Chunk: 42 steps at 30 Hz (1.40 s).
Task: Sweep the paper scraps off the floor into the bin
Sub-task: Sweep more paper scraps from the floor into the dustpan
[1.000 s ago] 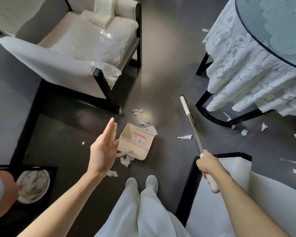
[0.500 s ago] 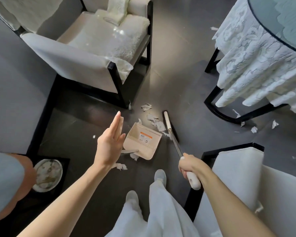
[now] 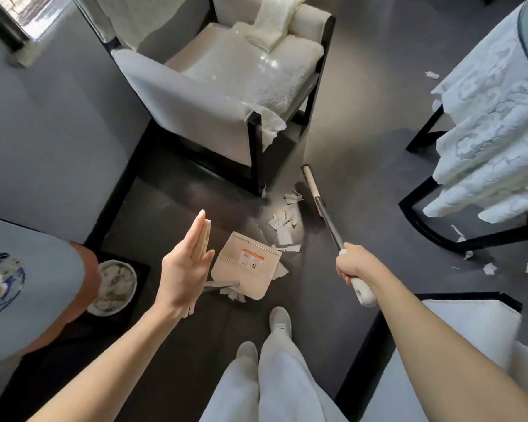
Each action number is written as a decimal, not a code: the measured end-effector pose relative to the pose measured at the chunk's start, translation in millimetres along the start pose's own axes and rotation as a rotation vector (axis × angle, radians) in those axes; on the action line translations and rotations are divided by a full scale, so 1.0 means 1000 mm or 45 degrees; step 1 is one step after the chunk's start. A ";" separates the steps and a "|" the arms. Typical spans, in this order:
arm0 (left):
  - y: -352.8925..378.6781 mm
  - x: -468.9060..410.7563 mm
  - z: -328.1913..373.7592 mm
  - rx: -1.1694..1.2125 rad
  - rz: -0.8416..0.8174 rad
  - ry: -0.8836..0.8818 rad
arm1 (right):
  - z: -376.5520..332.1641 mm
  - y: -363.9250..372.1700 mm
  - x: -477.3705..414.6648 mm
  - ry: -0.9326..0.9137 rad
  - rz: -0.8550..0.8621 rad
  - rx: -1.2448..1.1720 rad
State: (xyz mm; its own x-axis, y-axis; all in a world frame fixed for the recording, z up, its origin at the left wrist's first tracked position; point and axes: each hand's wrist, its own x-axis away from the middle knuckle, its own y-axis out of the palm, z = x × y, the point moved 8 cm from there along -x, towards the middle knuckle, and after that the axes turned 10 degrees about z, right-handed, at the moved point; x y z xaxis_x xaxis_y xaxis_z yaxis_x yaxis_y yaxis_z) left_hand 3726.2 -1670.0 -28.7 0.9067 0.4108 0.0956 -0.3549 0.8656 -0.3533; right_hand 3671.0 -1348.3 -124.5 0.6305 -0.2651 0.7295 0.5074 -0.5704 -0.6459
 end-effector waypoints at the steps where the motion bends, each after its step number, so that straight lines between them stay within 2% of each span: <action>1: -0.001 -0.005 -0.001 -0.016 0.017 -0.007 | -0.012 -0.009 -0.010 -0.058 0.034 0.109; 5: -0.001 -0.026 0.000 -0.050 0.078 -0.034 | -0.056 -0.030 -0.053 -0.189 0.113 0.431; 12: -0.010 -0.047 -0.003 -0.047 0.186 -0.087 | -0.095 -0.004 -0.103 -0.265 -0.025 0.709; 16: -0.018 -0.047 -0.008 -0.015 0.229 -0.113 | -0.092 0.010 -0.094 -0.248 -0.116 0.903; 25: -0.053 -0.012 -0.027 0.047 0.191 -0.087 | -0.066 0.039 -0.031 -0.218 -0.277 0.972; 28: -0.074 0.011 -0.037 0.117 0.154 -0.083 | -0.037 0.069 0.009 -0.191 -0.330 0.828; 31: -0.099 0.036 -0.044 0.129 0.106 -0.048 | 0.005 0.102 0.053 0.066 -0.404 0.262; 33: -0.116 0.051 -0.048 0.127 0.087 -0.031 | 0.024 0.112 0.082 0.145 -0.405 0.018; 38: -0.149 0.077 -0.062 0.123 0.093 -0.059 | 0.037 0.104 0.134 0.125 -0.337 -0.225; 42: -0.162 0.089 -0.070 0.085 0.113 -0.090 | 0.023 0.103 0.146 0.072 -0.288 -0.253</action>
State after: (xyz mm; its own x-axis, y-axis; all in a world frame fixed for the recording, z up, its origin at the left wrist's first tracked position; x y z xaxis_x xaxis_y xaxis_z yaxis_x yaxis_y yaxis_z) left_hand 3880.3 -1793.3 -28.2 0.8534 0.5040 0.1328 -0.4497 0.8409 -0.3011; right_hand 3828.9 -1427.4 -89.4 0.4783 -0.1539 0.8646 0.5027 -0.7593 -0.4132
